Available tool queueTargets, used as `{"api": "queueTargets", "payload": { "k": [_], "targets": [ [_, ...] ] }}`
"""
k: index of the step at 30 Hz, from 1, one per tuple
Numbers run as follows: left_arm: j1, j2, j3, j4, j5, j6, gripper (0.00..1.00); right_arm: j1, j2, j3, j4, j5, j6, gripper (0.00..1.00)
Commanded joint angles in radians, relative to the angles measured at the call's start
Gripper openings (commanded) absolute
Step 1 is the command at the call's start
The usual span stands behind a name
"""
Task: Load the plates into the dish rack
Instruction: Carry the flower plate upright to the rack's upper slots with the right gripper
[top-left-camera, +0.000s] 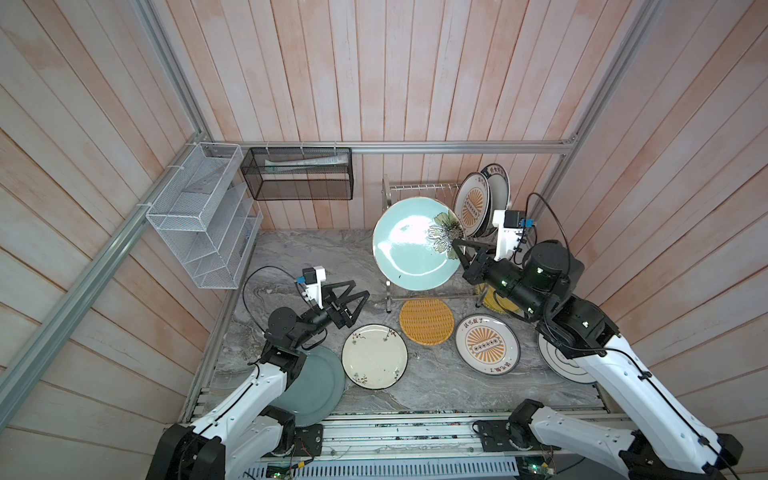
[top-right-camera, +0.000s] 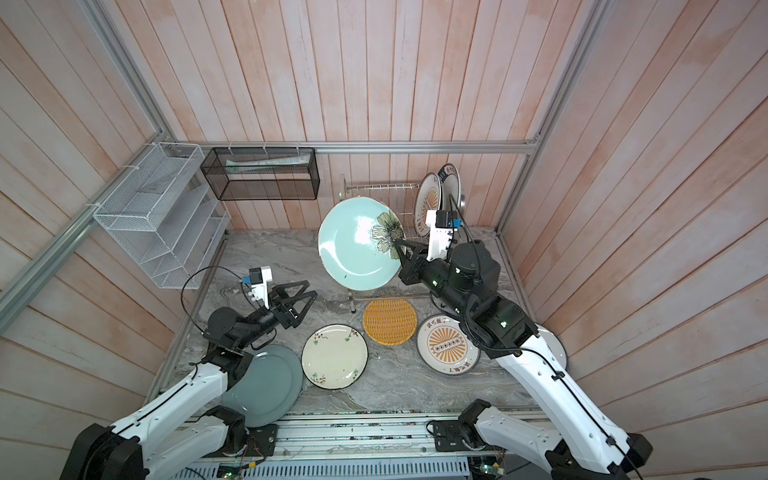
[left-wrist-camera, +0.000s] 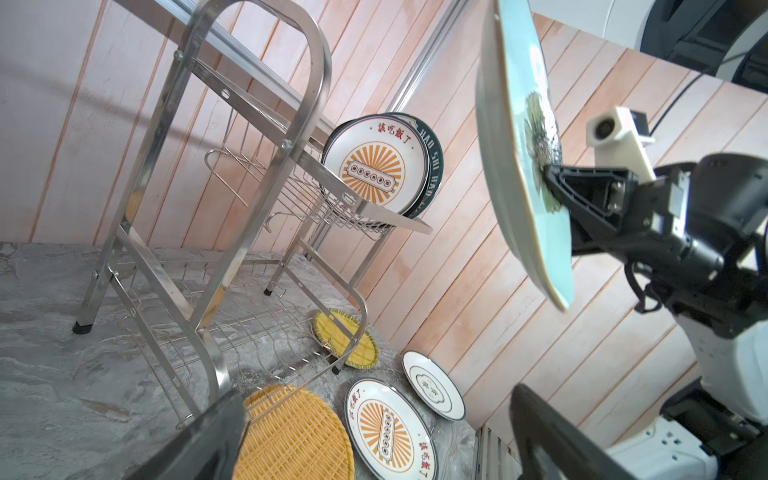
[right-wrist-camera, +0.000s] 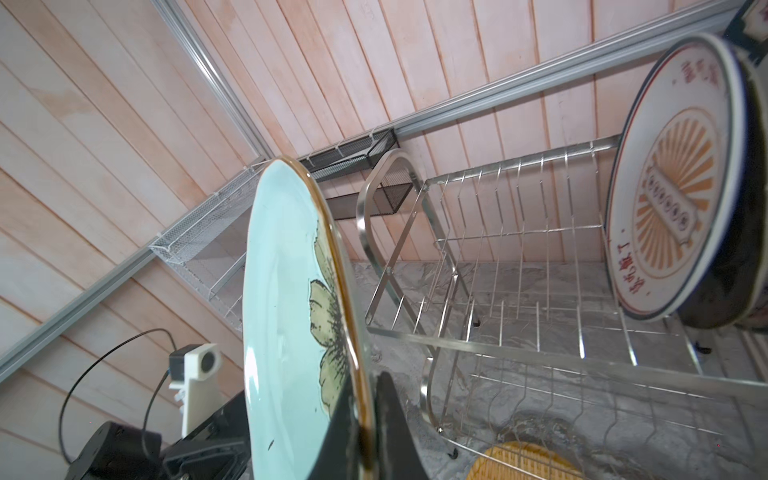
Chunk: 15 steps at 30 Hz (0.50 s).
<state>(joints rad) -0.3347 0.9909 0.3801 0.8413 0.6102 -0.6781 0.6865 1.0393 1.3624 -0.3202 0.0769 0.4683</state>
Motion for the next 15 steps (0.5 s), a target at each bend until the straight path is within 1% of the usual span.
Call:
{"api": "queueTargets", "payload": {
  "k": [1,4,7,10,13,15],
  "targets": [
    [0.002,-0.002,-0.046,0.078,0.018,0.067,1.00,0.002,0.023,0.138,0.084,0.159,-0.065,0.00],
    [0.000,0.009,-0.072,0.118,0.039,0.078,1.00,0.000,0.087,0.237,0.048,0.241,-0.114,0.00],
    [0.001,0.018,-0.098,0.154,0.047,0.084,1.00,-0.006,0.157,0.338,0.011,0.361,-0.175,0.00],
    [0.000,0.018,-0.126,0.171,0.052,0.090,1.00,-0.026,0.222,0.424,-0.021,0.451,-0.228,0.00],
    [-0.001,0.008,-0.142,0.170,0.053,0.098,1.00,-0.047,0.288,0.500,-0.040,0.534,-0.284,0.00],
    [-0.001,-0.003,-0.146,0.163,0.052,0.108,1.00,-0.067,0.330,0.548,-0.059,0.560,-0.308,0.00]
  ]
}}
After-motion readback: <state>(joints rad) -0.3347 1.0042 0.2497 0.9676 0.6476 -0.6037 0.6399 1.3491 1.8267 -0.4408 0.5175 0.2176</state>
